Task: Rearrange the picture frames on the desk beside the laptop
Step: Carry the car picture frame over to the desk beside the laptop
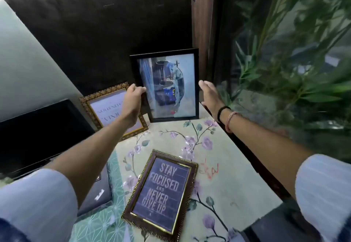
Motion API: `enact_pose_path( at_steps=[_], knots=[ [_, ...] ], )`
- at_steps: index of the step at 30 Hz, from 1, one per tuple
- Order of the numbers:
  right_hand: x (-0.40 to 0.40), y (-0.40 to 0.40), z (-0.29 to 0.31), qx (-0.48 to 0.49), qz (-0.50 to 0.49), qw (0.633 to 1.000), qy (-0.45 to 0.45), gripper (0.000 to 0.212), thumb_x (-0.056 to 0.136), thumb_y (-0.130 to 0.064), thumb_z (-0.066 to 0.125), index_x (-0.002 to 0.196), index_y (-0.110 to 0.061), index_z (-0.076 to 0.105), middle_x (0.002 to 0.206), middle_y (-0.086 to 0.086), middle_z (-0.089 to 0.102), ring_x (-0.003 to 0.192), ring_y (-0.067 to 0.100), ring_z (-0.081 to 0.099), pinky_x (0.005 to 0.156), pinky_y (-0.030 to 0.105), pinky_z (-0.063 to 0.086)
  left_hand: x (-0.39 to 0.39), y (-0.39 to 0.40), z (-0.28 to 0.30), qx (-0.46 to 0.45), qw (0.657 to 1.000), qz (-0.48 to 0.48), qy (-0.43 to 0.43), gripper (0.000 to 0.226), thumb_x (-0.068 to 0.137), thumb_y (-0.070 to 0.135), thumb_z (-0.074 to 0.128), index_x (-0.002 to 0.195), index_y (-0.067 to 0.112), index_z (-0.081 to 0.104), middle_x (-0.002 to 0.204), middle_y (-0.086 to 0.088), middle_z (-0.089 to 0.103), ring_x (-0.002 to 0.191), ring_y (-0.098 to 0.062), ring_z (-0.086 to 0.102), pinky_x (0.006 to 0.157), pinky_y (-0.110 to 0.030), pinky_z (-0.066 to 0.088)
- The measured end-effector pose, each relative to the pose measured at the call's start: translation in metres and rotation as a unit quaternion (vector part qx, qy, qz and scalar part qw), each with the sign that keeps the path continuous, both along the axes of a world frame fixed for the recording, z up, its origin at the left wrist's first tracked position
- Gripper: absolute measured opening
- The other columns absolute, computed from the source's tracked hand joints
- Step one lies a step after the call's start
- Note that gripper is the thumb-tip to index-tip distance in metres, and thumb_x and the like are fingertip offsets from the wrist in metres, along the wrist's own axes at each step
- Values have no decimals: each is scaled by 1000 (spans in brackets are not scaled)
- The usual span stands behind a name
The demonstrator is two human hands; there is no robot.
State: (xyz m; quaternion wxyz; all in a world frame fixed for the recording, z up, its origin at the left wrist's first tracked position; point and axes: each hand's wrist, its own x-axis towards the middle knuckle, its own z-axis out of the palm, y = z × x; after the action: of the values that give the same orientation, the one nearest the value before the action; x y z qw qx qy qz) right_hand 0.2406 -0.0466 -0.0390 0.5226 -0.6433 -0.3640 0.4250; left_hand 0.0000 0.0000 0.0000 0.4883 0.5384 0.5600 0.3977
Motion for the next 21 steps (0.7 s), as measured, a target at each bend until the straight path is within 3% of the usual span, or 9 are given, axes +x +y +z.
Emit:
enact_pose_path(
  at_steps=[2,4,7,10,12,14,16,18,21],
  knots=[
    [3,11,-1,-13,-10,1000,11,80,87,-57,44,156,-18,31,163,2,32,148,20,33,120,51,30,6,7,4,-1,1000,-3,13,10,98,22,48,100,13,53,99,-3,53,81,-3,49,73,-23,43],
    [8,22,-5,-35,-3,999,22,74,92,-50,44,157,-19,27,165,1,28,150,21,30,121,52,26,14,19,3,-9,1000,9,-8,19,98,21,49,110,9,57,102,-5,54,85,-8,50,77,-27,41],
    [8,33,-11,-49,3,998,33,65,97,-37,44,157,-18,27,165,2,27,151,21,28,122,51,24,23,29,1,-36,999,31,-19,38,101,19,47,134,0,53,97,1,54,81,-7,51,60,-19,42],
    [2,36,-13,-46,16,998,38,58,102,-23,41,157,-14,26,165,3,26,152,21,27,124,44,22,28,29,3,-43,998,38,-29,37,99,13,46,132,-1,52,92,-1,53,76,-9,50,40,-11,43],
    [-1,35,-12,-44,9,998,48,59,102,-17,40,158,-11,22,166,4,23,152,20,25,125,39,20,28,28,3,-57,997,36,-35,26,98,12,46,120,3,55,92,-3,52,73,-10,47,39,-12,42],
    [0,31,-12,-42,-1,998,53,63,99,-17,42,158,-10,20,166,4,23,152,19,24,125,38,20,26,24,9,-67,997,33,-34,21,94,12,47,112,1,52,97,-7,56,78,-13,51,50,-15,42],
    [7,27,-16,-42,-8,998,56,70,92,-23,47,158,-13,24,164,2,28,151,19,28,125,42,23,21,19,17,-60,997,15,-35,55,85,21,54,134,-4,50,130,-15,60,112,-25,59,76,-19,47],
    [19,22,-18,-34,-11,998,60,74,87,-28,48,157,-14,27,163,2,32,149,20,31,124,45,25,15,11,26,-54,997,6,-53,80,78,27,59,153,5,41,155,-8,47,139,-26,46,104,-32,40],
    [17,3,11,-33,-14,999,35,66,91,-27,49,154,-12,34,158,-1,40,146,18,38,123,41,26,2,-14,38,-50,998,9,-37,75,83,25,53,155,8,39,161,-19,38,148,-36,37,118,-48,33]
  ],
)
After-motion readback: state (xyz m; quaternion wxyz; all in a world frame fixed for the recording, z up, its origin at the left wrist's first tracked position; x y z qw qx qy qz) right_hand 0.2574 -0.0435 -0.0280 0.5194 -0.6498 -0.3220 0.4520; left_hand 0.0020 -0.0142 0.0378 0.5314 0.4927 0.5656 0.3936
